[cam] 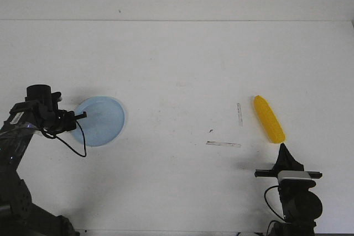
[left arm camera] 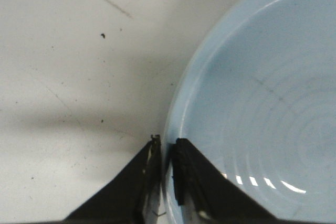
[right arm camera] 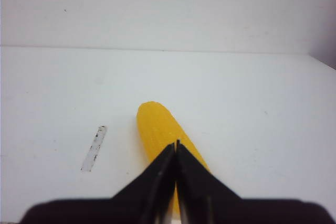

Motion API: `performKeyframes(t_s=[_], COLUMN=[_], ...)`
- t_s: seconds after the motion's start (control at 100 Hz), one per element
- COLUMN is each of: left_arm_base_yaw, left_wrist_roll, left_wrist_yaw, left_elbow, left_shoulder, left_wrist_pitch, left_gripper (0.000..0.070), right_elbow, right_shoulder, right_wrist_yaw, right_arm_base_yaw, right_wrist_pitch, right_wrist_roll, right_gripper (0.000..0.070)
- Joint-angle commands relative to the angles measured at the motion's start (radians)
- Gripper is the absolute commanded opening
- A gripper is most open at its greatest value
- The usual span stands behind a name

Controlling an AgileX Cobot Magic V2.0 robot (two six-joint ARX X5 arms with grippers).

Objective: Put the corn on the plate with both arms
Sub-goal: 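Reach the left gripper forward and lower it onto the blue plate's rim, then push the blue plate with the left gripper toward the table center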

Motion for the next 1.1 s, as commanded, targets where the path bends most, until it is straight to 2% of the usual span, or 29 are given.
performKeyframes(t_s=[0.0, 0.19, 0.36, 0.46, 0.7, 0.9, 1.09], left_arm_base_yaw=[0.003, -0.016, -0.064, -0.117, -0.34, -0.558, -0.689], left_wrist_roll=[0.002, -0.006, -0.012, -0.034, -0.063, -0.062, -0.062], left_wrist_yaw=[0.002, 0.008, 0.114, 0.145, 0.224, 0.223, 0.19], left_elbow=[0.013, 0.022, 0.051, 0.082, 0.128, 0.128, 0.128], left_shoulder=[0.019, 0.006, -0.037, -0.066, -0.107, -0.09, -0.055], left_wrist_pitch=[0.007, 0.01, 0.006, 0.006, 0.022, 0.12, 0.207], left_gripper=[0.0, 0.0, 0.0, 0.0, 0.0, 0.0, 0.0], right_elbow=[-0.001, -0.001, -0.001, -0.001, -0.001, -0.001, -0.001], right_shoulder=[0.0, 0.0, 0.0, 0.0, 0.0, 0.0, 0.0], right_wrist_yaw=[0.0, 0.001, 0.0, 0.0, 0.0, 0.0, 0.0], right_arm_base_yaw=[0.0, 0.0, 0.0, 0.0, 0.0, 0.0, 0.0], right_wrist_pitch=[0.012, 0.012, 0.012, 0.012, 0.012, 0.012, 0.012], right_wrist_roll=[-0.005, -0.005, -0.005, -0.005, -0.005, -0.005, -0.005], right_gripper=[0.0, 0.0, 0.0, 0.0, 0.0, 0.0, 0.0])
